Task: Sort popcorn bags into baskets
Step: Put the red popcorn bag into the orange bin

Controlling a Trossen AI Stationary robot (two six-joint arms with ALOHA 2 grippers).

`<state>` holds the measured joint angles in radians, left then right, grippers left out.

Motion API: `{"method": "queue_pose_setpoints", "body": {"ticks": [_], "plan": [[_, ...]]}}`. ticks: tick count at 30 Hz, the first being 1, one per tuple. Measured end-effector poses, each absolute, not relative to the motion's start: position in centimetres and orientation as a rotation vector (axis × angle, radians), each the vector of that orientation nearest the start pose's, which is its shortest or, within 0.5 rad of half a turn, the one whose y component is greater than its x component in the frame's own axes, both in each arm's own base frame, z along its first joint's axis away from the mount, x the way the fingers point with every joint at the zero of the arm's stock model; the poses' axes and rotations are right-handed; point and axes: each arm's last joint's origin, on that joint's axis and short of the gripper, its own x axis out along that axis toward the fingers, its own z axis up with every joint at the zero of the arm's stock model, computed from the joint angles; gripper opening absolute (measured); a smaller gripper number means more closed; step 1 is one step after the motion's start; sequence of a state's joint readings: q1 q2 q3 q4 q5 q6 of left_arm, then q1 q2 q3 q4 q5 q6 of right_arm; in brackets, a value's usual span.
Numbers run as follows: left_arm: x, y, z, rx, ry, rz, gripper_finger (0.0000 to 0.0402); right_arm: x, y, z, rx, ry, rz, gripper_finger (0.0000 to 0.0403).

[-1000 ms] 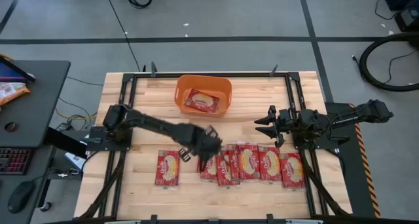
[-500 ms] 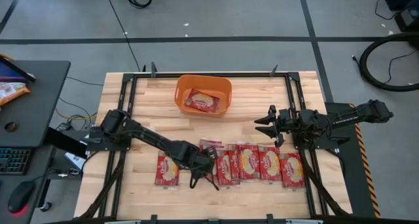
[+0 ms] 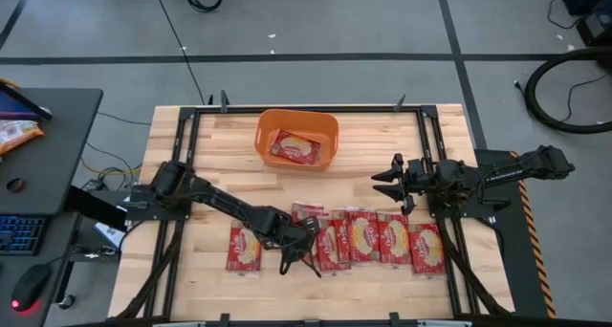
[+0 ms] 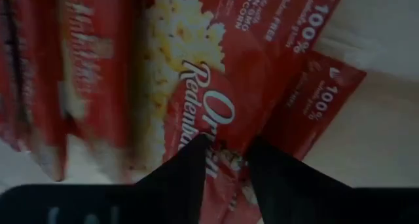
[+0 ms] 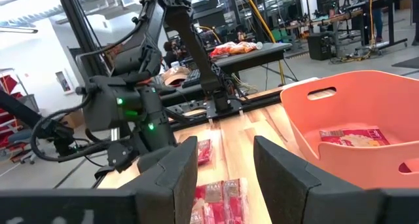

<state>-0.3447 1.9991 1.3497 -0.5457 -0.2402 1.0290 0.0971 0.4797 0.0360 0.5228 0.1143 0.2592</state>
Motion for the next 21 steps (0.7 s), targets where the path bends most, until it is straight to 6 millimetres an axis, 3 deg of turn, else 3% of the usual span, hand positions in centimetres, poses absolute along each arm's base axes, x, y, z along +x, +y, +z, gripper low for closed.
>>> {"method": "queue_pose_setpoints", "body": {"ticks": [7,11,16,21], "plan": [[37.9,-12.8,15.0,1.192,1.028,-0.624,0.0016,12.9,0.9,18.1,0.267,-0.076,-0.008,0.0154],[37.7,-11.8,15.9,1.084,1.066,-0.538,0.0009,13.0,0.9,18.1,0.267,-0.076,-0.009,0.0154],[36.8,-10.1,19.3,0.993,1.117,-0.463,0.0004,13.0,0.9,18.1,0.267,-0.076,-0.009,0.0154],[36.3,-7.6,24.5,0.832,1.142,-0.331,0.0003,13.0,0.8,18.1,0.268,-0.079,-0.04,0.0154]]}}
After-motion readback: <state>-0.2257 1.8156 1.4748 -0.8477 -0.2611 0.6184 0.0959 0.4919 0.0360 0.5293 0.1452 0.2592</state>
